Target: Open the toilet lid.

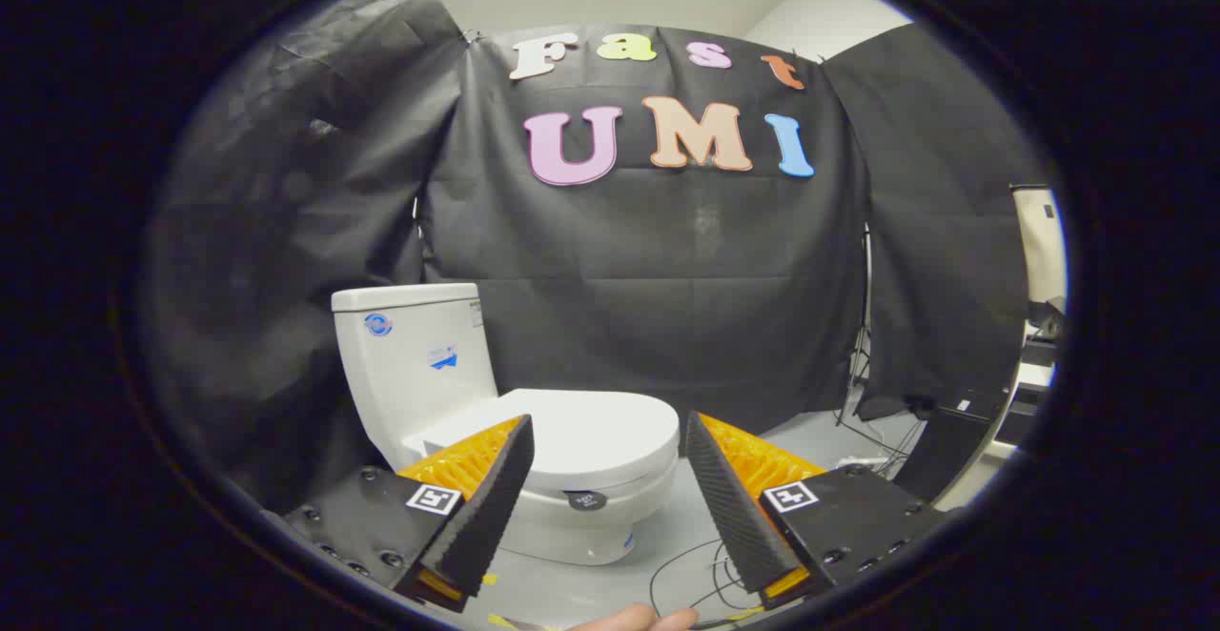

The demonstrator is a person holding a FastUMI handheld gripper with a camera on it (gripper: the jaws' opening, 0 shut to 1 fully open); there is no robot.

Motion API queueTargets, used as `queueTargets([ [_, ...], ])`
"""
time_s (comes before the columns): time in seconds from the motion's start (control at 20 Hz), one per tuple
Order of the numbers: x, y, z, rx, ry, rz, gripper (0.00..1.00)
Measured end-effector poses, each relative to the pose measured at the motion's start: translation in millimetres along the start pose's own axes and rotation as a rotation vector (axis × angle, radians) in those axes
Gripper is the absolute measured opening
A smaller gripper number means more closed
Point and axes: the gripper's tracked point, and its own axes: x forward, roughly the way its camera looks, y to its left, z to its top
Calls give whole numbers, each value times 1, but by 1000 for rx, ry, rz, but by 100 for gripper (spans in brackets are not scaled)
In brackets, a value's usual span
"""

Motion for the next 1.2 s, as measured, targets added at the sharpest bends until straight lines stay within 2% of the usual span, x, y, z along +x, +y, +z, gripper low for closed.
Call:
queueTargets([
  [1.2,3,-20,-13,38,17,-54,99],
])
